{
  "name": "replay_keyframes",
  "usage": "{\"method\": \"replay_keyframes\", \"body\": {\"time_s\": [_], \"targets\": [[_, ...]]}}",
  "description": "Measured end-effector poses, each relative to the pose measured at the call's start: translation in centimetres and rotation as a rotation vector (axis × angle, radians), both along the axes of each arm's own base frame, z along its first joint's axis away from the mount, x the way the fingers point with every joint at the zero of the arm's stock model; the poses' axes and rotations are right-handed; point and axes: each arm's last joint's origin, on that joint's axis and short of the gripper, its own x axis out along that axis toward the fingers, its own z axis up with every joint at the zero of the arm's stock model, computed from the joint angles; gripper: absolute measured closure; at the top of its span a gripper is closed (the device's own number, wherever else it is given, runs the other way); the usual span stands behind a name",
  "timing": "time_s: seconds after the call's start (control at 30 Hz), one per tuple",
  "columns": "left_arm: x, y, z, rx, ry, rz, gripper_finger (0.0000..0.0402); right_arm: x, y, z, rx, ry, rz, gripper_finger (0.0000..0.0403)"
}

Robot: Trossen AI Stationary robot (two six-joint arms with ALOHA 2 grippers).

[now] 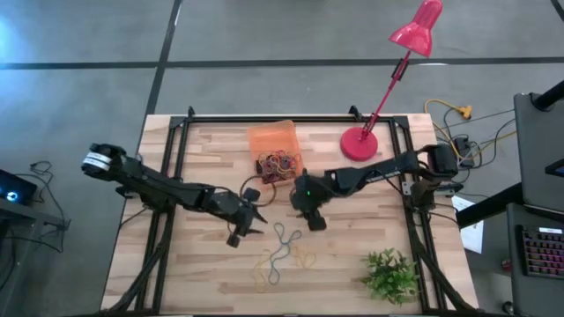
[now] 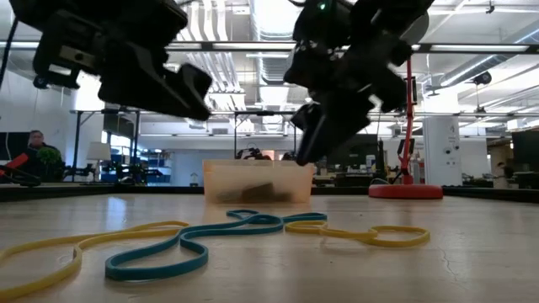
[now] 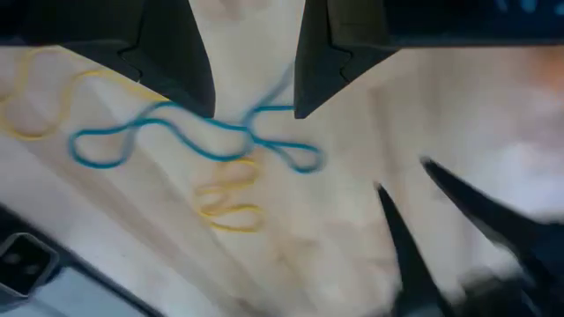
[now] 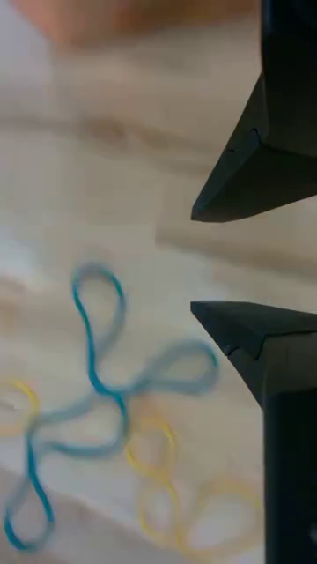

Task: Pick and place rubber bands into bin
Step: Put the blue rubber band into the orange bin

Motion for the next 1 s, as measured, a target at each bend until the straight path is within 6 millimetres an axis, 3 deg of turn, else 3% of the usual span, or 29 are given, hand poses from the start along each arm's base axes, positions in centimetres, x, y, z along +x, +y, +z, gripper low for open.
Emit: {"method": "replay_keyframes", "body": {"time_s": [0.23,0.5,0.73,1.0], "targets": [[2.5,-1.2,-2.6,-0.156,0.132,0.038,0.0261,-1.7,4.0,0.4,-0.042,0.109,-0.057,0.0278],[4.4,-4.3,-3.6,-0.125,0.158,-0.004,0.0261,-3.5,7.0,1.1,-0.212,0.074,-0.117,0.0292],[5.1,-5.4,-4.0,0.039,0.105,0.036,0.0261,-5.1,7.8,0.7,-0.243,0.072,-0.168,0.0303],[5.4,-4.3,-4.6,0.127,0.104,0.032,0.0261,-5.9,8.5,0.1,-0.210,0.054,-0.183,0.0314]]}}
